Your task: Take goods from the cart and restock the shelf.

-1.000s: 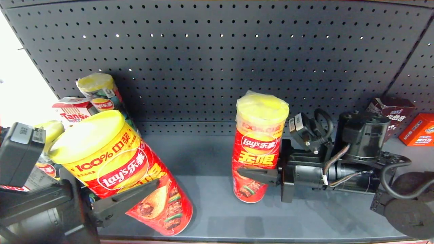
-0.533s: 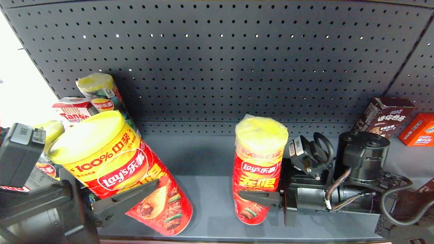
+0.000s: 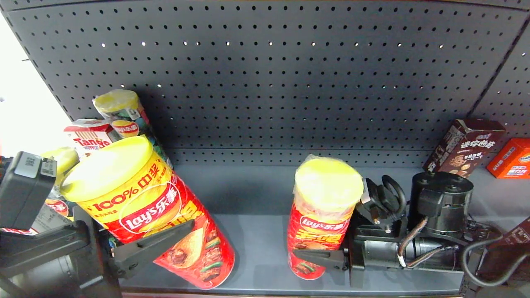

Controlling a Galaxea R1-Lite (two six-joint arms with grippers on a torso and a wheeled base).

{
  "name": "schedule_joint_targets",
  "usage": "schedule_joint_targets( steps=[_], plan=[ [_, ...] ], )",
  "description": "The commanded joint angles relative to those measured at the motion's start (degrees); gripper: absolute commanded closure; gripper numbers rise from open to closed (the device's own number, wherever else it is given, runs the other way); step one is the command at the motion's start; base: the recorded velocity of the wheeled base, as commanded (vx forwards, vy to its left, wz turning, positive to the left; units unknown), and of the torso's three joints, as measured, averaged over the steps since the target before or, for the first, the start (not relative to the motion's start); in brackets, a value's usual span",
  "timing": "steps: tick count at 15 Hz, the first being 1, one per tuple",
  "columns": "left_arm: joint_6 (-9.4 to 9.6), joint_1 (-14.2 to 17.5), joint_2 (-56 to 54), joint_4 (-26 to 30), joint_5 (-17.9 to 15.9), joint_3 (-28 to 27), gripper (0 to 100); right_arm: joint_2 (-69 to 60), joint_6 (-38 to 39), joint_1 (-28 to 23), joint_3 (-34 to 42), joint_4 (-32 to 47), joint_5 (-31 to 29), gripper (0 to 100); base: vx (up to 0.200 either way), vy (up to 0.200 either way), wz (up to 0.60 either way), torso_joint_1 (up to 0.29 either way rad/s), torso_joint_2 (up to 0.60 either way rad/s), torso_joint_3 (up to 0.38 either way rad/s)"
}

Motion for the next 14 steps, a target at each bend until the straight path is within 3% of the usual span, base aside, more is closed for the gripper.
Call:
schedule_joint_targets(
  steps=[1,8,14],
  plan=[
    [-0.01,0.0,0.0,0.0,0.0,0.2,100,0.0,0.0,0.0,0.0,-0.2,0.0,0,0.000,0.000,0.00,0.000,0.00,0.000],
    [-0.01,0.0,-0.1,0.0,0.0,0.4,100,-9.5,0.2,-1.5,5.0,-0.2,-2.0,0,0.000,0.000,0.00,0.000,0.00,0.000],
    [-0.01,0.0,0.0,-0.1,0.0,0.3,100,-22.5,0.2,-1.6,7.4,0.9,-7.9,0,0.000,0.000,0.00,0.000,0.00,0.000]
  ],
)
